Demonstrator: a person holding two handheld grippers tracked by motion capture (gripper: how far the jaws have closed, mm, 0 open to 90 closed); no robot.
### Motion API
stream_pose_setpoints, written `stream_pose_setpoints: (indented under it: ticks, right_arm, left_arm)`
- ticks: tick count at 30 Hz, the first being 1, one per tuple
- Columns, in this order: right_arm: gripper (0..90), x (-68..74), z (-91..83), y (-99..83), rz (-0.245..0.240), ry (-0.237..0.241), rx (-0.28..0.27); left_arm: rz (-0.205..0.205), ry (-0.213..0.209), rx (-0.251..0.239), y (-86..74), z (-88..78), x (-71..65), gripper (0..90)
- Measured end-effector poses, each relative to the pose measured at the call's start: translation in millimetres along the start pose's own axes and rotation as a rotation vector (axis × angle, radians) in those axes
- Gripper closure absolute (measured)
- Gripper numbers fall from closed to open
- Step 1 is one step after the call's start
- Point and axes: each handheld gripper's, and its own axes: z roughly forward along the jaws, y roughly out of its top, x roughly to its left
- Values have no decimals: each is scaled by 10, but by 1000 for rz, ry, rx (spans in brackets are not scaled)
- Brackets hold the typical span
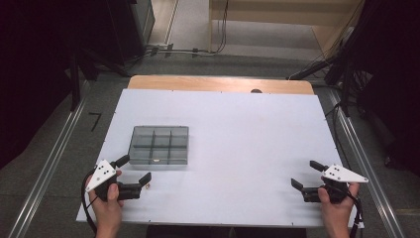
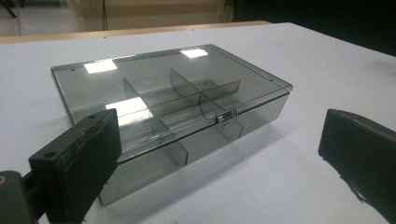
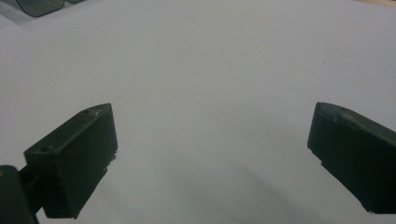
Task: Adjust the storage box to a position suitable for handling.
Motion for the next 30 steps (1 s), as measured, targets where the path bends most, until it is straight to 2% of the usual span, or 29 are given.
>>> stream_pose_setpoints:
  ticks: [3,6,10,13,17,21,22,23,25,27,30]
  right_arm:
    - [2,3,-17,-9,10,4,-14]
    - [2,12,-27,-20,14,25,-27]
    - [2,46,-21,-24,-14,46,-6]
    - [2,40,-22,-25,-10,45,-13]
    - [2,34,-28,-30,-3,57,-23]
    - [0,34,-31,-30,-5,52,-28]
    - [0,29,-34,-32,-4,58,-31]
    - [0,27,-38,-33,-4,63,-35]
    - [0,28,-43,-36,-11,63,-41]
    - [0,41,-35,-32,-15,51,-33]
    - [0,35,-28,-28,-11,42,-30]
  left_arm:
    - [0,14,17,84,9,-2,0]
    - [-7,6,12,135,6,-3,0]
    - [-19,23,44,283,33,16,0]
    - [-26,41,47,330,39,31,0]
    - [-66,33,63,407,68,92,14]
    - [-103,52,67,495,90,180,65]
    - [-103,67,73,515,91,198,85]
    - [-102,103,68,536,89,216,127]
    - [-109,119,72,552,91,239,240]
    - [-148,140,97,591,133,329,315]
    - [-156,153,108,606,163,376,451]
